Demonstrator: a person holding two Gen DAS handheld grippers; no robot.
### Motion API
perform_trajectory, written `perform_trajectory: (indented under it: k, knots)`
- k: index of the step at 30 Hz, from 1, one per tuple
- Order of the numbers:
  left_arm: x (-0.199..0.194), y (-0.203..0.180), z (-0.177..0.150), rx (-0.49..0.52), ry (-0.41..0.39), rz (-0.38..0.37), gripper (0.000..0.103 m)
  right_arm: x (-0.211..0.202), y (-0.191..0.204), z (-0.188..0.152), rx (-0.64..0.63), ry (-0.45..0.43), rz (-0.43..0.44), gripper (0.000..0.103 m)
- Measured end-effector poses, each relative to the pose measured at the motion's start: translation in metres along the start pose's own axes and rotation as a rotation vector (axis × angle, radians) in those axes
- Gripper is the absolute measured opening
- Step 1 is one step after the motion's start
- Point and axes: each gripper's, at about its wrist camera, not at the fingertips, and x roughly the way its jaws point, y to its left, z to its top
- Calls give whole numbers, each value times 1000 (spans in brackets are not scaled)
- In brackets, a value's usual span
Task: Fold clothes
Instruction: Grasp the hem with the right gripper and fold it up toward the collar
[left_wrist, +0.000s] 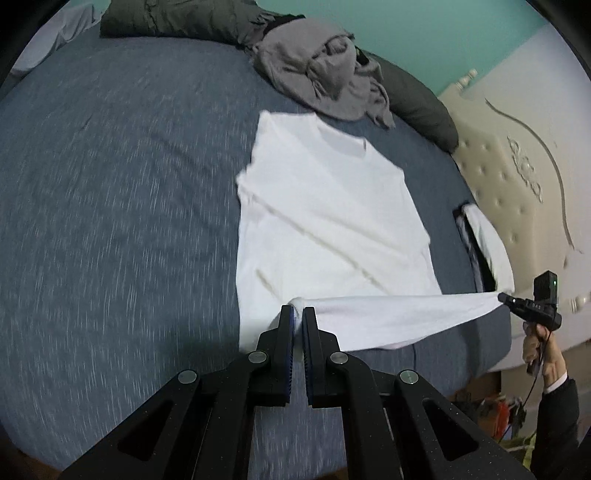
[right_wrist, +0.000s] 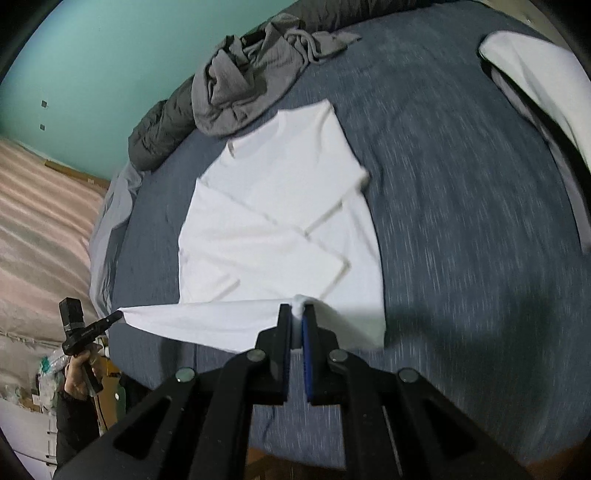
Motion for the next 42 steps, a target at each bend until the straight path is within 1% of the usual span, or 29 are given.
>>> perform_trajectory:
  k: [7,11,13,17,22,28,30,33,38,42]
  knots:
    - [26,3,79,-13,-29,11,5,20,2,77,-7,-38,10,5]
    - [48,5,120,-10,-28,25,5,31,2,121,-9,-60,14,5]
    - [61,7,141,-14,-30,32,5,40,-2,141,-2,-65,1,5]
    - [85,16,177,-28,-33,40,5,56,-9,177,7,-83,-12,5]
    - [112,26,214,-45,-32,56,5,74,-11,218,2,-110,-33,5]
    - [140,34,246,-52,-41,77,5,92,-8,256,-26,-141,-67,5]
    - [151,37,254,-52,-40,91,5,101,-6,265,-45,-131,-96,5]
    - [167,45,264,-62,-34,105,5,116,-3,277,-83,-122,-108,5]
    - [194,58,277,-72,-24,129,5,145,-18,294,-50,-125,-161,5]
    - [215,64,284,-76,-20,141,5,168,-30,304,-18,-136,-175,5]
